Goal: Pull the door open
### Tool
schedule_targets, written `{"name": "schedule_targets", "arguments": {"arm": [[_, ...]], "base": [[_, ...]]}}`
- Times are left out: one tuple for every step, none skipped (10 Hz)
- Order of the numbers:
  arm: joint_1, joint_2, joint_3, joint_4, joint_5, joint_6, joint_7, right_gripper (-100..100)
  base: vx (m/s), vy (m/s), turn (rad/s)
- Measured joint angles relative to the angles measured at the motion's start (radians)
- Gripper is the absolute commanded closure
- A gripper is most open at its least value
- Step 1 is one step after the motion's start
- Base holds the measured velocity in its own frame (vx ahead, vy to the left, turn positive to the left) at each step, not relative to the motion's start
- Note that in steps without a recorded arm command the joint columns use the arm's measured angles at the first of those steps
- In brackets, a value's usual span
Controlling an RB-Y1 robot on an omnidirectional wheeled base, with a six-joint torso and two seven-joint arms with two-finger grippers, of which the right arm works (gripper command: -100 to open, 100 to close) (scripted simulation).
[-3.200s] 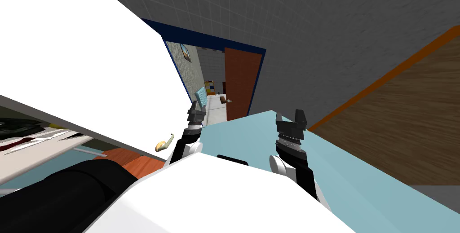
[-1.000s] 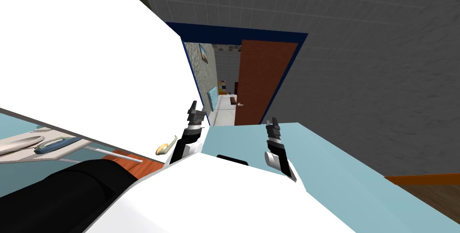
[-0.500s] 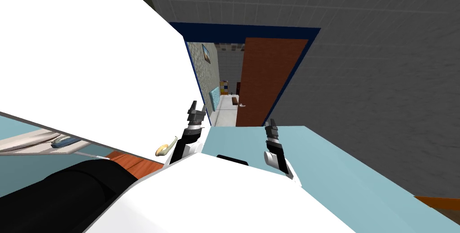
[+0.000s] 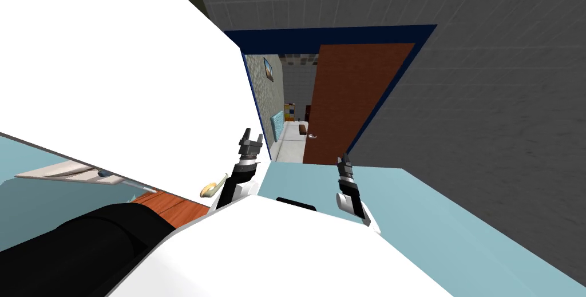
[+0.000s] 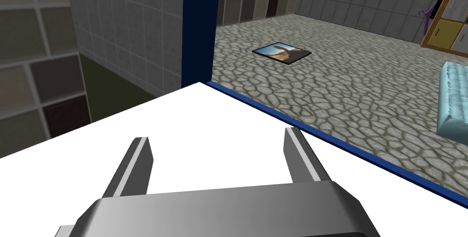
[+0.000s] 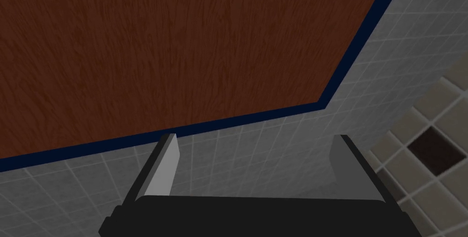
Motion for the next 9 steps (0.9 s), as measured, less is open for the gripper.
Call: {"name": "schedule_targets", "arguments": {"arm": [[-0.006,-0.001,-0.002,0.016,-0.001,-0.002,0.000,-100],[-0.017,-0.006,-0.007,0.046,-0.003,-0.008,-0.002,-100],[-0.030,-0.006,-0.011,0.073,-0.004,-0.013,-0.002,-100],[-0.037,-0.009,-0.014,0.090,-0.005,-0.013,-0.003,-100],[-0.048,-0.012,-0.018,0.116,-0.007,-0.016,-0.005,-100],[-0.051,-0.011,-0.019,0.131,-0.007,-0.020,-0.005,-100],[-0.066,-0.013,-0.023,0.167,-0.009,-0.029,-0.005,-100],[-0.079,-0.015,-0.028,0.196,-0.010,-0.034,-0.006,-100],[-0.093,-0.020,-0.034,0.228,-0.013,-0.040,-0.008,-100]], "base": [[0.061,-0.007,0.102],[0.080,-0.012,0.144],[0.059,-0.012,0.049],[0.057,-0.005,0.123],[0.043,-0.003,0.049],[0.050,-0.010,0.081],[0.081,-0.022,0.183],[0.085,-0.013,0.176],[0.066,-0.022,0.036]]}}
